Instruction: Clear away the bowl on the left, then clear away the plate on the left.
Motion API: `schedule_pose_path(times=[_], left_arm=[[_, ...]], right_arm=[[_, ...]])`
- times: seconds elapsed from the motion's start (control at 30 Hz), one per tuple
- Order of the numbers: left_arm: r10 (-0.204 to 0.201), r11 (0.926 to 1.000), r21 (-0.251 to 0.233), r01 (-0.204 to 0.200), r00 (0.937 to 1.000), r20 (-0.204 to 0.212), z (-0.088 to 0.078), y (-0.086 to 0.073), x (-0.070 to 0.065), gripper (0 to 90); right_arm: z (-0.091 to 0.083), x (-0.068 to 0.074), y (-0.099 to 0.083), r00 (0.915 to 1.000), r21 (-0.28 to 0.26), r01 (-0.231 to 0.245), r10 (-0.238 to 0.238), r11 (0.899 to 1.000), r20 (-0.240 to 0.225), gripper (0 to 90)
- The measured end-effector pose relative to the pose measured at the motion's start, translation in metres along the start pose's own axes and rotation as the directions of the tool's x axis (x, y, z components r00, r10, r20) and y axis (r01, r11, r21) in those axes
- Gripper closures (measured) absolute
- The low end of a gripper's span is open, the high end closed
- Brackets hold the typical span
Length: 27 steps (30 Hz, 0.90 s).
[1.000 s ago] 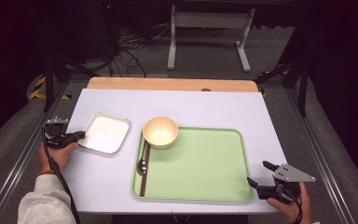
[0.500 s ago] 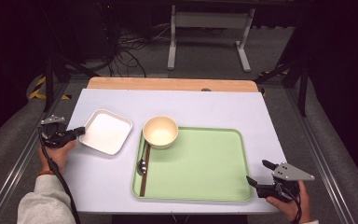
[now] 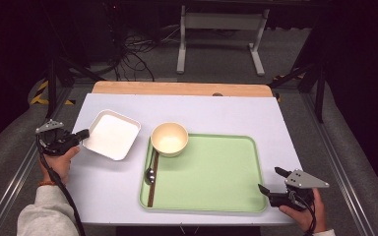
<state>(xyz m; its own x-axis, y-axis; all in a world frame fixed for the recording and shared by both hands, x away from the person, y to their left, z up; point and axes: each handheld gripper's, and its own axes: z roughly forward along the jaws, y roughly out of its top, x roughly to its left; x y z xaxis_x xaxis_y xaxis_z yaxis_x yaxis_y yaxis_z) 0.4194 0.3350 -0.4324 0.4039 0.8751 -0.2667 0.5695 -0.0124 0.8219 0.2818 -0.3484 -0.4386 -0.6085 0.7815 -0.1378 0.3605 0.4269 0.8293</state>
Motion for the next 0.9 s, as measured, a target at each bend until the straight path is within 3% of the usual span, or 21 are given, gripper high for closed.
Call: schedule_pose_path(times=[0.43,0.73,0.9], left_arm=[[0.007,0.9974,-0.073,-0.004,0.9992,0.038,-0.009,0.006,-0.008,88.9],[0.011,0.9899,-0.141,0.000,0.9965,0.083,-0.015,0.013,-0.016,88.9],[0.062,0.9862,-0.158,-0.051,0.9958,0.067,-0.019,0.018,-0.027,88.9]], right_arm=[[0.003,0.000,0.001,1.0000,0.003,-0.001,0.001,1.000,-0.002,16.9],[0.002,0.001,0.000,1.0000,0.001,-0.004,0.004,1.000,0.002,16.9],[0.002,-0.001,0.001,0.9999,-0.009,-0.011,0.011,1.000,0.005,16.9]])
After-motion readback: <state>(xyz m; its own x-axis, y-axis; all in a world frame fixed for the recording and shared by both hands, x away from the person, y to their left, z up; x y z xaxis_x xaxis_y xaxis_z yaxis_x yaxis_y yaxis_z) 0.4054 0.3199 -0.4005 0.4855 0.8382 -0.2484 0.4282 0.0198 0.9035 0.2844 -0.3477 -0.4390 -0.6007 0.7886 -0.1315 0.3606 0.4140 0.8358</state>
